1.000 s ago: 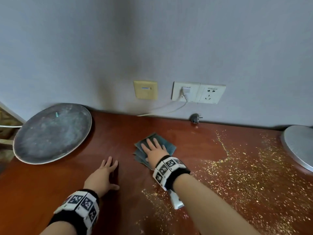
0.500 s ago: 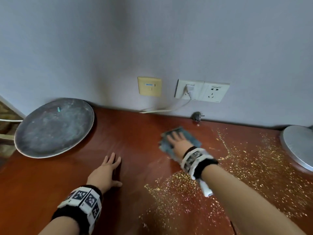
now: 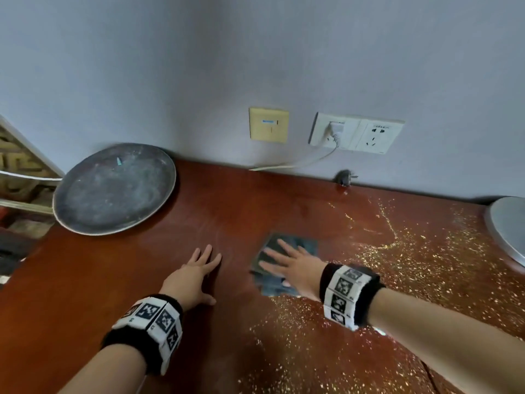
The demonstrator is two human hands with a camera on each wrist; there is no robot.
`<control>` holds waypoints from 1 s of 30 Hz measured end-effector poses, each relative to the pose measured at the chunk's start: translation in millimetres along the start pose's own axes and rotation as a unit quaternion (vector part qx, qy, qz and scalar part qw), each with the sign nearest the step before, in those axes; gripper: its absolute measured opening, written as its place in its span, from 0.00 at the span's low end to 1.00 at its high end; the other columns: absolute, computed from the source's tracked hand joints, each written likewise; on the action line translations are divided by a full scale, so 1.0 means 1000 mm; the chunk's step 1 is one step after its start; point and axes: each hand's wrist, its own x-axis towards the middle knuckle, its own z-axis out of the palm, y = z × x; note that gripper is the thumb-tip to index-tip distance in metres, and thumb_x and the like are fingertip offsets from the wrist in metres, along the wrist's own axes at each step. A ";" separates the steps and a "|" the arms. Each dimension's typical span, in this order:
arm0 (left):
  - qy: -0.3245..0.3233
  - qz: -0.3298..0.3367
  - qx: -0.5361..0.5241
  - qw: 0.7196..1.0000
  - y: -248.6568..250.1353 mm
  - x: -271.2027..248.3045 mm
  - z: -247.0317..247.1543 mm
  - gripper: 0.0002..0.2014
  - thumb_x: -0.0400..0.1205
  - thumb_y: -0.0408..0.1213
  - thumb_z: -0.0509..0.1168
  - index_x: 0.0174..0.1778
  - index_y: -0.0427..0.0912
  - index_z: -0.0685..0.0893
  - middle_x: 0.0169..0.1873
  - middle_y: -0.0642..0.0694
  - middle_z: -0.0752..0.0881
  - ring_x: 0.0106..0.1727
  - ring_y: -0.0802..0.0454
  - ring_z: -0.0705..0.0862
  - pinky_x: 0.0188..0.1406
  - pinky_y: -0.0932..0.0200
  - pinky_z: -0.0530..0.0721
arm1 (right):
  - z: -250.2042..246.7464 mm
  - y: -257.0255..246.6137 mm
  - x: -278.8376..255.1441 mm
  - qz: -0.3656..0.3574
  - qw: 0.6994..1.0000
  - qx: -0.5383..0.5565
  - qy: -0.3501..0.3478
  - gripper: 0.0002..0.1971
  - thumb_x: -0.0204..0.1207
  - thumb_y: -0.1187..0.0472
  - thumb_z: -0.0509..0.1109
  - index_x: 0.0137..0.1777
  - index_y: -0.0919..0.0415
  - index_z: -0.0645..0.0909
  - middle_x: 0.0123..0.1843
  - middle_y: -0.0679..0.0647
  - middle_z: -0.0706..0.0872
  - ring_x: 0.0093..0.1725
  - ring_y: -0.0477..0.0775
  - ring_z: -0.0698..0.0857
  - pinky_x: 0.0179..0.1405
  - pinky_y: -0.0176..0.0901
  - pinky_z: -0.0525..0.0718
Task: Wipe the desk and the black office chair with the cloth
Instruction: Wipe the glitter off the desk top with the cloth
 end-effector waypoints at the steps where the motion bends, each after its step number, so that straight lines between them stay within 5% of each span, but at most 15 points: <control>1: 0.000 -0.001 0.004 1.000 0.000 0.000 0.000 0.50 0.75 0.46 0.74 0.83 0.58 0.44 0.82 0.54 0.35 0.84 0.50 0.41 0.78 0.50 0.66 | 0.006 -0.013 -0.001 -0.044 0.999 -0.028 -0.011 0.36 0.84 0.54 0.58 0.82 0.44 0.37 0.83 0.46 0.34 0.81 0.59 0.32 0.79 0.64 0.46; 4: -0.001 -0.003 0.006 1.000 0.001 -0.001 0.003 0.49 0.76 0.45 0.73 0.84 0.57 0.44 0.83 0.54 0.36 0.84 0.51 0.40 0.78 0.49 0.66 | -0.006 0.008 0.013 -0.071 0.992 -0.102 -0.034 0.35 0.81 0.54 0.61 0.83 0.46 0.45 0.84 0.47 0.36 0.81 0.59 0.34 0.80 0.65 0.47; 8: 0.007 -0.005 -0.003 1.000 -0.001 -0.002 0.006 0.48 0.76 0.45 0.73 0.83 0.59 0.45 0.83 0.55 0.36 0.84 0.51 0.41 0.78 0.50 0.66 | -0.036 0.044 0.042 0.034 0.999 -0.013 -0.019 0.33 0.84 0.54 0.58 0.83 0.47 0.43 0.85 0.49 0.39 0.83 0.62 0.39 0.79 0.65 0.55; 15: -0.004 0.002 -0.008 1.000 0.000 -0.004 0.004 0.47 0.77 0.45 0.72 0.83 0.57 0.45 0.83 0.53 0.36 0.84 0.50 0.38 0.82 0.48 0.57 | -0.007 -0.024 0.005 -0.166 0.981 -0.092 -0.041 0.33 0.84 0.56 0.59 0.83 0.45 0.44 0.84 0.46 0.37 0.82 0.56 0.34 0.82 0.60 0.47; 21: 0.004 0.010 -0.008 1.000 -0.002 -0.005 0.005 0.47 0.77 0.46 0.72 0.83 0.57 0.46 0.83 0.54 0.36 0.84 0.52 0.38 0.81 0.49 0.59 | -0.040 0.030 0.039 0.030 0.999 -0.008 -0.016 0.35 0.82 0.46 0.57 0.82 0.41 0.40 0.84 0.50 0.34 0.82 0.58 0.35 0.81 0.61 0.53; 26: 0.002 0.019 -0.009 1.000 -0.001 -0.007 0.004 0.46 0.78 0.46 0.71 0.84 0.57 0.46 0.83 0.53 0.36 0.84 0.52 0.37 0.81 0.49 0.55 | -0.018 -0.009 0.011 -0.061 0.996 -0.061 0.005 0.32 0.85 0.49 0.54 0.83 0.46 0.41 0.84 0.50 0.35 0.80 0.59 0.31 0.81 0.56 0.43; 30: 0.000 0.023 -0.005 1.000 -0.002 -0.008 0.003 0.46 0.78 0.47 0.71 0.84 0.56 0.45 0.83 0.52 0.36 0.84 0.51 0.37 0.82 0.49 0.54 | -0.014 -0.008 0.007 -0.076 0.995 -0.062 -0.027 0.34 0.83 0.50 0.56 0.82 0.44 0.40 0.83 0.47 0.34 0.81 0.55 0.31 0.79 0.57 0.53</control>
